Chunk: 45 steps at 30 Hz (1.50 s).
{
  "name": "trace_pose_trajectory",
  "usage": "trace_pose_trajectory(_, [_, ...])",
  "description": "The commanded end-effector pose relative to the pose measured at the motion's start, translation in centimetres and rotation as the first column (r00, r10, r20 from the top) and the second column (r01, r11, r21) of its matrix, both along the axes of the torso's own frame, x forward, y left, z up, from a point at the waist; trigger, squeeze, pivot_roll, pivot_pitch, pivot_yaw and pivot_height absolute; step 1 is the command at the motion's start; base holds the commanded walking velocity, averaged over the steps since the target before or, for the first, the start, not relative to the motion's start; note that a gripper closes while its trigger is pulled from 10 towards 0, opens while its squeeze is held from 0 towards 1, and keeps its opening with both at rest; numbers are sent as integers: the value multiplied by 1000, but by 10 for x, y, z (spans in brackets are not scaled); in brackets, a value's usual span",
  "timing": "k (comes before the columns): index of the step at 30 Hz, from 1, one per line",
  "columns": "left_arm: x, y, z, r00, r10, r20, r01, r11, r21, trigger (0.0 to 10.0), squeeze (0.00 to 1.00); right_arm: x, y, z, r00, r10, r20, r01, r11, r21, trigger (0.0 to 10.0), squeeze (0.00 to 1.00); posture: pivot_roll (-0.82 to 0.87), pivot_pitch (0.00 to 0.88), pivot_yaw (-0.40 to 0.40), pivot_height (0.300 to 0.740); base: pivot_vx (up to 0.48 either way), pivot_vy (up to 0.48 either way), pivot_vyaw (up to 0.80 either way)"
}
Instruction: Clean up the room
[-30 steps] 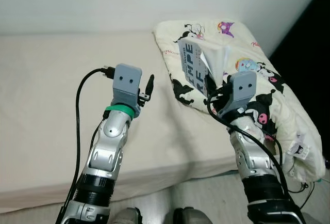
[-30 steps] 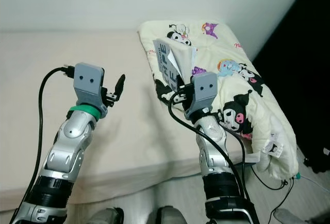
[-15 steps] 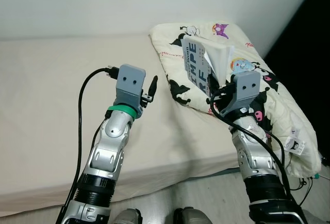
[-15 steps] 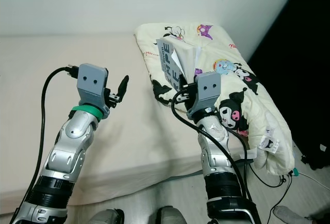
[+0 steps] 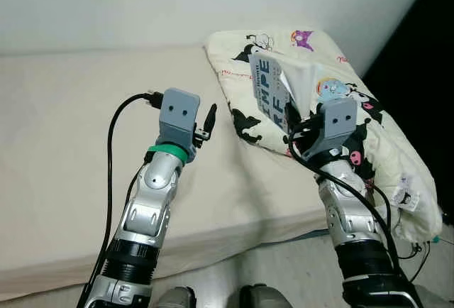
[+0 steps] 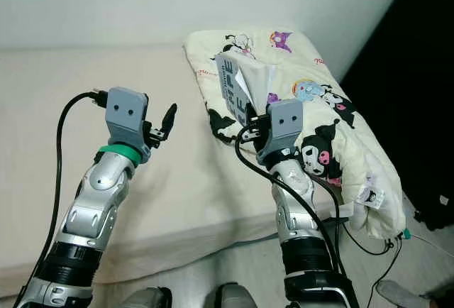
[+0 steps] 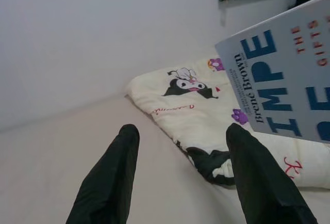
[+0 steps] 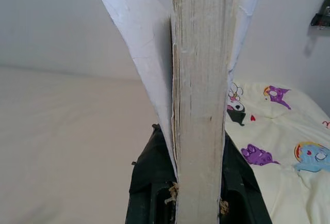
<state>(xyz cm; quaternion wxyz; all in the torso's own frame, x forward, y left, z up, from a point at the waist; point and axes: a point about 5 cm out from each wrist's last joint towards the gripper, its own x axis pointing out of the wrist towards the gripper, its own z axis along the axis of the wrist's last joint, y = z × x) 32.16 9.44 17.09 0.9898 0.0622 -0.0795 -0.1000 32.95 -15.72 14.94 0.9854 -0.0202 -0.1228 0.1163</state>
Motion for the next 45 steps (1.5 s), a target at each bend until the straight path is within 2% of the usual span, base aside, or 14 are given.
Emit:
trace_pose_trajectory(1, [0,2,-5,1000,4,-22,-3,1000,8,10000,0,-1,2,2,1000,-2,24,2,1000,-4,10000,0,4,4,-15,740,0,480,663])
trace_pose_trajectory(5, [1,2,-5,1000,4,-21,-4,1000,9,10000,0,0,2,2,1000,-7,30,8,1000,-20,10000,0,4,4,-14,740,0,480,719])
trace_pose_trajectory(8, [0,2,-5,1000,4,-20,-4,1000,9,10000,0,0,-2,5,999,-20,35,19,999,39,10000,0,4,6,-14,740,0,480,229])
trace_pose_trajectory(11, [0,2,-5,1000,4,-20,-4,1000,9,10000,0,0,-3,5,999,-20,33,19,998,55,10000,0,5,6,-14,740,0,466,0])
trace_pose_trajectory(36, [1,3,-4,1000,2,-17,-2,1000,15,10000,0,0,0,2,1000,-8,25,6,998,58,10000,0,7,3,-6,740,0,398,0])
trace_pose_trajectory(40, [1,4,-3,1000,5,-9,-5,1000,16,10000,0,0,0,2,1000,-9,24,7,998,60,10000,0,8,4,-3,740,0,262,0])
trace_pose_trajectory(42, [1,3,-2,1000,0,12,-1,999,52,10000,0,0,1,1,1000,-10,24,8,998,60,10000,0,8,5,1,740,0,-480,0])
trace_pose_trajectory(45, [1,2,-2,1000,-3,14,2,998,59,10000,0,0,1,1,1000,-11,24,9,998,61,10000,0,8,5,2,740,0,-480,0])
